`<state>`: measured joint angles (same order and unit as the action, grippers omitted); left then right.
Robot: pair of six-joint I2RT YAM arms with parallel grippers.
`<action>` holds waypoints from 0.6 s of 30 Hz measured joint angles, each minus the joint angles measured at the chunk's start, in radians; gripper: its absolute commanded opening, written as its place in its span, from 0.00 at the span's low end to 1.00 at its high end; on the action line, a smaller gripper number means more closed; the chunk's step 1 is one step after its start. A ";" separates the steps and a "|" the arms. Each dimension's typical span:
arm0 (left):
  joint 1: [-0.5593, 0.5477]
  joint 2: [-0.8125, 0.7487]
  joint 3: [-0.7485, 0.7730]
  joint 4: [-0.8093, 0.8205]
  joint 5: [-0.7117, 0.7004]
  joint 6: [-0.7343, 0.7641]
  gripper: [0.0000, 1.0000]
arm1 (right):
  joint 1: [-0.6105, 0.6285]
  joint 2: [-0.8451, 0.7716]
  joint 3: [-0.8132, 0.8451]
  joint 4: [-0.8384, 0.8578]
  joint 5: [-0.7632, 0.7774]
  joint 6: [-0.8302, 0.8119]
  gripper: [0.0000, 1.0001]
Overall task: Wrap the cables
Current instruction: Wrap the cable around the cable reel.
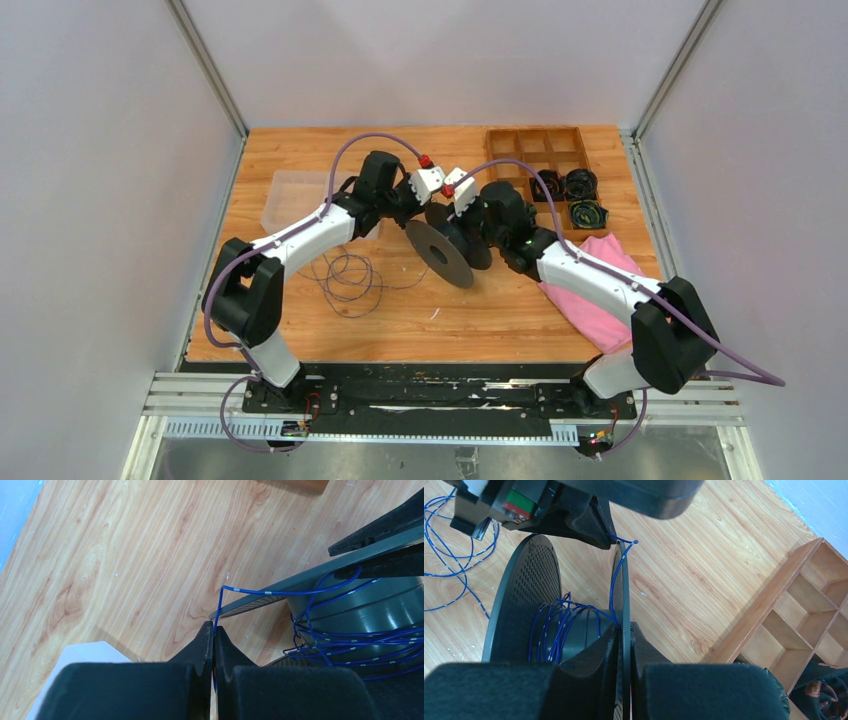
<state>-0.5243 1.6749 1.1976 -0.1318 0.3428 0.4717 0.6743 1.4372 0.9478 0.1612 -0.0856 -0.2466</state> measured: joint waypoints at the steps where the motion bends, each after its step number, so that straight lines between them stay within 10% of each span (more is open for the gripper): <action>1: 0.000 0.000 0.000 0.000 -0.001 -0.001 0.00 | 0.000 0.000 0.002 -0.003 0.000 0.000 0.01; 18: -0.002 0.000 0.141 -0.083 -0.006 -0.077 0.27 | 0.006 -0.027 0.040 -0.095 0.085 0.013 0.01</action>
<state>-0.5262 1.6749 1.3388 -0.2146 0.3367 0.3950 0.6807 1.4097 0.9882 0.0658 -0.0002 -0.2333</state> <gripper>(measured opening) 0.255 0.056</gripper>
